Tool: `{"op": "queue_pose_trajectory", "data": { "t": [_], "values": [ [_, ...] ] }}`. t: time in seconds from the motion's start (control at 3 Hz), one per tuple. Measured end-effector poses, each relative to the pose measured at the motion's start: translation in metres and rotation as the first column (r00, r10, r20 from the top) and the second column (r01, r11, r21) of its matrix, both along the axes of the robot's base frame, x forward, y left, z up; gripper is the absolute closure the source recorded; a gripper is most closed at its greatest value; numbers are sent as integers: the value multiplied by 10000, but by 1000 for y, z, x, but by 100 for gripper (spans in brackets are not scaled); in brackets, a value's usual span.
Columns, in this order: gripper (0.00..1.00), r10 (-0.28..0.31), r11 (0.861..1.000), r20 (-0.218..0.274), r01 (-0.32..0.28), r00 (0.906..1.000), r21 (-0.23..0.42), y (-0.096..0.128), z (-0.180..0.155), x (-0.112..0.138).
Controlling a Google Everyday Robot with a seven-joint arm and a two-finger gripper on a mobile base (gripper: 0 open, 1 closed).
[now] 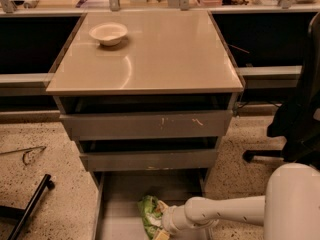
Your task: Pick green rice chip bag from bottom drawer and place on counter
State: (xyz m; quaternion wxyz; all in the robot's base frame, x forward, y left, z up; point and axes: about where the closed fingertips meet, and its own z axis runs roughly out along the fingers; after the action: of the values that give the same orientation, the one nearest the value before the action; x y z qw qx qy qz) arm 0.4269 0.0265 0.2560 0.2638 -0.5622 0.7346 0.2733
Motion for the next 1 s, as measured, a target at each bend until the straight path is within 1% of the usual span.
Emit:
{"op": "queue_pose_trajectory", "data": {
  "t": [0.33,0.67,1.0],
  "values": [
    [0,-858,9961,-320,864,9958,180,13,-22,7],
    [0,-2812,9576,-11,2807,9596,649,24,-48,40],
    [0,-3363,9408,454,3333,9407,623,18,-51,54]
  ]
}}
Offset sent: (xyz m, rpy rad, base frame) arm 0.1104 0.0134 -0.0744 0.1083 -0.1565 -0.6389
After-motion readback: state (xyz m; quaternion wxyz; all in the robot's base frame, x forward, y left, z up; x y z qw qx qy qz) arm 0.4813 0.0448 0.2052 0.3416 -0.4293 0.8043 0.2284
